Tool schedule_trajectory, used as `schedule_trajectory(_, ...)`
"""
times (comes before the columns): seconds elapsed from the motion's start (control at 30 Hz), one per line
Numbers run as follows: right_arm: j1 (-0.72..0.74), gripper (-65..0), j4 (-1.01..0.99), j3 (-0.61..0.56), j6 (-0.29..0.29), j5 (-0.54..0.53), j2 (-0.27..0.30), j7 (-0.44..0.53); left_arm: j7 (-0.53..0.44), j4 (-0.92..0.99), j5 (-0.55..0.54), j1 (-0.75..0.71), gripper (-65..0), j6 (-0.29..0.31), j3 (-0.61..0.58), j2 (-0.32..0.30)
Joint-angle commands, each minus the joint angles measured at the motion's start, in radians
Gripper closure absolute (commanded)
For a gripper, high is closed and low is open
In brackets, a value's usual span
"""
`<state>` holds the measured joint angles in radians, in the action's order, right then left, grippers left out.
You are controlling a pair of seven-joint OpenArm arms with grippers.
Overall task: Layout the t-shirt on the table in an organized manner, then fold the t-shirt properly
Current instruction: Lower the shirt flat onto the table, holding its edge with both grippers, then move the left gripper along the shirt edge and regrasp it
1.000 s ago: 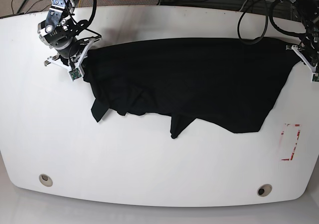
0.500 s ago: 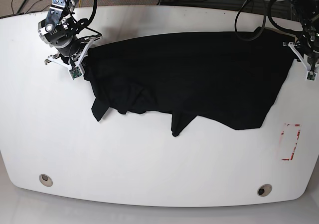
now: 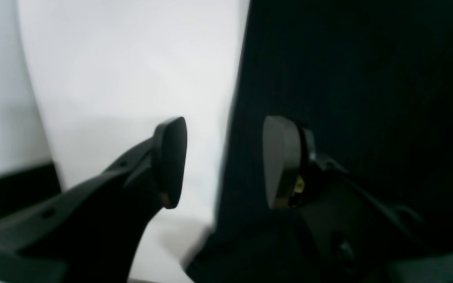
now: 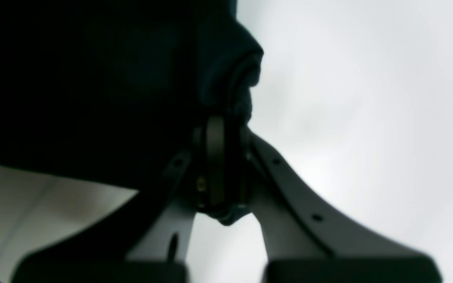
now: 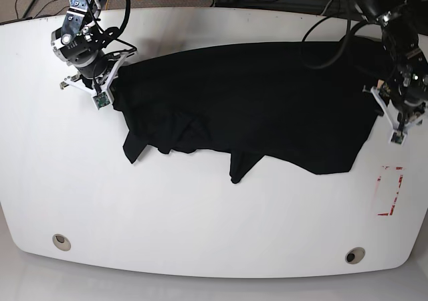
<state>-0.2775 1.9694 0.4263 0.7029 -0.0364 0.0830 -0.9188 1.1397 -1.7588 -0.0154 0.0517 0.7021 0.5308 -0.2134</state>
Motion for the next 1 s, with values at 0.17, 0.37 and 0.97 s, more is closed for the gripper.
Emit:
schedule_trajectory(0.17, 0.01, 0.0, 0.021, 0.003, -0.005, -0.007, -0.013, 0.02, -0.062, 0.184, -0.001, 0.219, -29.7, -0.004, -0.067, -0.002)
schedule_trajectory(0.37, 0.016, 0.0, 0.021, 0.003, -0.005, -0.007, -0.016, 0.02, -0.174, 0.463, -0.001, 0.377, -29.9, -0.004, -0.079, -0.007)
schedule_trajectory(0.97, 0.017, 0.0, 0.021, 0.003, -0.005, -0.007, -0.018, 0.02, -0.496, 1.066, -0.001, 0.583, -29.7, -0.025, -0.082, -0.034)
